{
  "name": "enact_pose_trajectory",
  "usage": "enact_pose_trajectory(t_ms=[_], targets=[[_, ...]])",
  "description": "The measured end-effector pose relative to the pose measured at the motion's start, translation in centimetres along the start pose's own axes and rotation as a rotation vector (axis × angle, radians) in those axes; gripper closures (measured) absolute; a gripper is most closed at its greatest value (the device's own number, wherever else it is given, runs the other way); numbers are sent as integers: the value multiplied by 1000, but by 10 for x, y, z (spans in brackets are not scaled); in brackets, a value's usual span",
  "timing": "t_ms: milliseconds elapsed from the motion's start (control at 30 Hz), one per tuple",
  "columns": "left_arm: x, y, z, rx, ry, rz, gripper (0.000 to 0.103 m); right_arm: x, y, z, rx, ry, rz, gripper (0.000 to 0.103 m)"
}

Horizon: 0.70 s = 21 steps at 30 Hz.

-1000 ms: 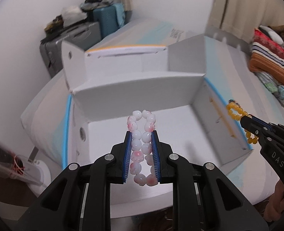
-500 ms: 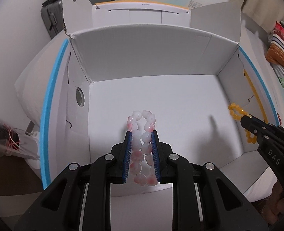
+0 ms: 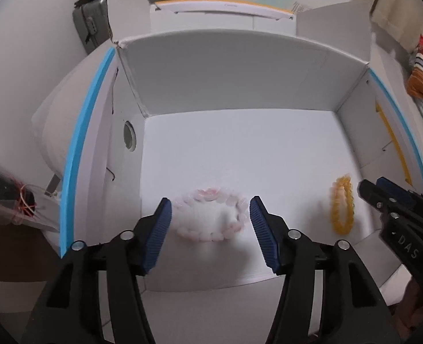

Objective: Organize jewelry
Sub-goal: 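Open both tools to drop the bracelets into the box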

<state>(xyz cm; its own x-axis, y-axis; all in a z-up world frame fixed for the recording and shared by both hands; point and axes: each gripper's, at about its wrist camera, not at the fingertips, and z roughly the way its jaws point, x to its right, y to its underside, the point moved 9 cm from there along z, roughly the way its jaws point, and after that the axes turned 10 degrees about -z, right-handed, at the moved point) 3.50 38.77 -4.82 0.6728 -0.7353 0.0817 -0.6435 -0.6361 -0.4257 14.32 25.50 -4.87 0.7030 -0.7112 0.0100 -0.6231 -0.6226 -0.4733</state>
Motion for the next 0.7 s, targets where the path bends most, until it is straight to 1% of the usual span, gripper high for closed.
enact_pose_trajectory(t_ms=[33, 100, 133, 167, 200, 233, 267, 333, 367, 400, 467, 500, 600, 700], targets=[[1, -1, -2, 9, -6, 4, 44, 0, -1, -3, 12, 1, -1, 57], [4, -1, -6, 20, 9, 2, 38, 0, -1, -8, 24, -7, -3, 44], [5, -2, -7, 26, 11, 1, 34, 1, -2, -12, 37, -9, 3, 42], [7, -3, -11, 37, 15, 2, 30, 3, -4, -16, 58, -18, 13, 37], [8, -4, -13, 47, 13, 2, 26, 4, -5, -20, 71, -24, 19, 29], [9, -5, -17, 66, 7, 2, 17, 5, -6, -23, 83, -24, 23, 27], [10, -7, -21, 85, 6, 3, 14, 7, -7, -28, 97, -18, 25, 24], [15, -9, -29, 112, 11, 7, 14, 11, -9, -37, 126, -6, 26, 19], [17, -9, -31, 115, 14, 7, 11, 14, -10, -40, 136, 1, 27, 14], [18, -9, -33, 119, 14, 9, 10, 17, -10, -46, 152, 16, 31, 11], [23, -8, -37, 130, 5, 11, 7, 24, -11, -54, 185, 44, 30, 7], [25, -7, -39, 133, 6, 12, 6, 29, -11, -60, 206, 72, 24, 7], [36, -7, -44, 147, 23, 14, 6, 37, -6, -69, 230, 104, 10, 7], [45, -5, -53, 190, 35, -1, 6, 50, 0, -78, 247, 132, 12, 7]])
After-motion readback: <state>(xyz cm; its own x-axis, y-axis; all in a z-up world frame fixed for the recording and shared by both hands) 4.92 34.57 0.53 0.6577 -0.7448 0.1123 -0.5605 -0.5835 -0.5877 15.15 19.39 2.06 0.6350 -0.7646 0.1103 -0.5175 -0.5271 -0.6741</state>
